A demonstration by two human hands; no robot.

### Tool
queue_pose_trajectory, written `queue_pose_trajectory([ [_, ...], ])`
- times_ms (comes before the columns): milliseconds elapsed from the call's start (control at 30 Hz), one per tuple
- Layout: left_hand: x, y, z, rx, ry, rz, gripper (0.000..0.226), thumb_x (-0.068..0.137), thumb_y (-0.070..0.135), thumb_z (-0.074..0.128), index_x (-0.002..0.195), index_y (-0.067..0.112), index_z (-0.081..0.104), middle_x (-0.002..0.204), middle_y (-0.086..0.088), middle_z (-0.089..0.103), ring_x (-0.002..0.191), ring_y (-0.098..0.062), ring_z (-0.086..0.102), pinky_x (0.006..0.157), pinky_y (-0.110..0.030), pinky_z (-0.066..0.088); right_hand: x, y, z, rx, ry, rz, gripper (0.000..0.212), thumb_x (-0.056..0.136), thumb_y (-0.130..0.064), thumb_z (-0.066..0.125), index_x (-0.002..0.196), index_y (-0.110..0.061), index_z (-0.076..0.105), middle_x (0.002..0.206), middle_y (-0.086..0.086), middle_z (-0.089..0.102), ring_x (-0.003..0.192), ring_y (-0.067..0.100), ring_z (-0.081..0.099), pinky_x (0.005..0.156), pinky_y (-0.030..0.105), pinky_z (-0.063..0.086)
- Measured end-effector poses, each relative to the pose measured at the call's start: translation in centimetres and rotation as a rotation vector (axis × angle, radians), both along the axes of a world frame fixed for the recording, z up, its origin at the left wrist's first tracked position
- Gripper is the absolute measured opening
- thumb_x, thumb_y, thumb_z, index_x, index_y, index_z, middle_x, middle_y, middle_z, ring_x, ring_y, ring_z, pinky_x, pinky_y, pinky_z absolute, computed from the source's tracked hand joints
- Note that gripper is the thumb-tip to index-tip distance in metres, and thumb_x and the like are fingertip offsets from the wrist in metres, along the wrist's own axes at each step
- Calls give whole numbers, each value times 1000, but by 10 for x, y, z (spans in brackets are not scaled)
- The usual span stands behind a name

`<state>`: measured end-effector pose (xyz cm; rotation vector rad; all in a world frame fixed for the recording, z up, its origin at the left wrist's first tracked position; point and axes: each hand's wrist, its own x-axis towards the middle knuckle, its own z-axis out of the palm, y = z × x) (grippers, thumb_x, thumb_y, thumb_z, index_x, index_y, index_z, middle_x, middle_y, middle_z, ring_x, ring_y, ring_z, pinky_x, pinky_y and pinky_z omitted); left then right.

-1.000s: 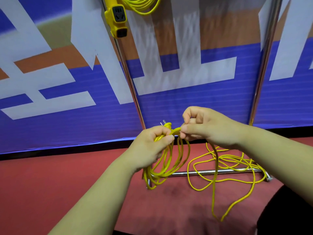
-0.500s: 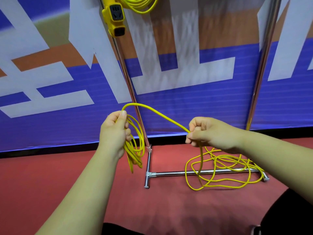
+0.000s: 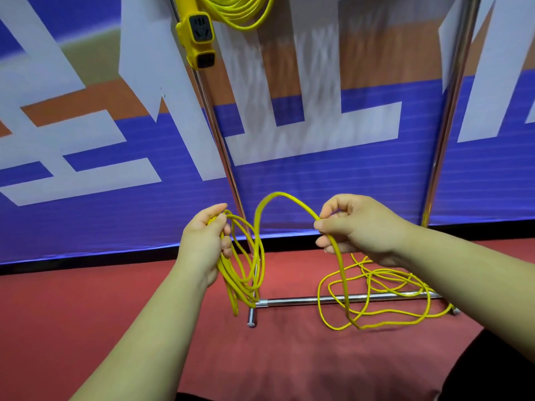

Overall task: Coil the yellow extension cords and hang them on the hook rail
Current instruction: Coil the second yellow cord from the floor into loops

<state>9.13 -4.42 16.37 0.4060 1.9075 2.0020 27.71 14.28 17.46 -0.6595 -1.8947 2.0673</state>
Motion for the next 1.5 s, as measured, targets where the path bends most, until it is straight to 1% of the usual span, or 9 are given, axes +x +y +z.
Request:
queue_pose_trajectory([
  [167,8,-1,7,42,11,-59,23,106,9,45,119,14,63,69,-2,52,43,-11,34,39,-22,31,-2,8,-1,-133,-97,-125,15,88,-6,71,82,-15,61,66,4,66,67,19,70,56,26,56],
  [333,28,5,15,95,38,-222,23,102,2,48,116,12,64,69,-3,54,43,-10,32,40,-21,28,-4,10,-1,-69,-145,-183,14,84,-11,74,77,-19,66,56,-5,61,50,8,53,56,22,43],
  [500,51,17,13,50,91,-345,29,100,-2,47,120,12,62,71,-8,55,42,-13,33,41,-22,32,-4,8,5,-101,-152,-174,11,85,-8,73,82,-17,66,64,-1,68,58,9,64,48,17,50],
  [633,67,28,10,-13,167,-379,32,101,-2,48,125,17,57,70,-11,57,46,-21,51,47,-30,48,-5,6,10,-184,-119,-160,10,86,-9,75,87,-14,66,69,0,73,60,9,70,51,19,54],
  [767,79,39,8,-44,154,-357,36,102,-1,46,125,25,52,68,-6,64,66,-26,73,60,-32,58,-6,4,15,-258,-83,-139,9,86,-9,75,91,-12,68,72,2,74,64,9,71,55,20,56],
  [1000,89,48,6,-9,83,-379,43,102,-2,45,133,27,45,82,-9,71,80,-35,76,70,-36,61,-7,3,19,-338,-5,-142,12,86,-8,75,95,-10,69,74,3,74,63,9,72,51,17,54],
  [1200,92,50,10,-9,152,-402,42,104,5,48,139,29,44,80,-11,68,63,-30,67,67,-48,61,-7,2,15,-167,30,-127,14,84,-8,77,97,-7,71,78,7,74,68,11,72,56,18,55],
  [1367,96,51,14,12,216,-431,42,105,7,47,141,28,42,78,-14,64,54,-24,53,51,-34,50,-7,3,12,40,71,-77,10,88,-5,71,97,-8,73,79,12,73,73,13,70,61,19,56],
  [1500,93,48,18,51,202,-437,39,102,3,51,134,25,52,73,-14,58,49,-21,47,47,-32,46,-8,12,6,218,70,-128,10,84,-9,76,91,-16,77,80,5,76,78,15,72,74,27,59],
])
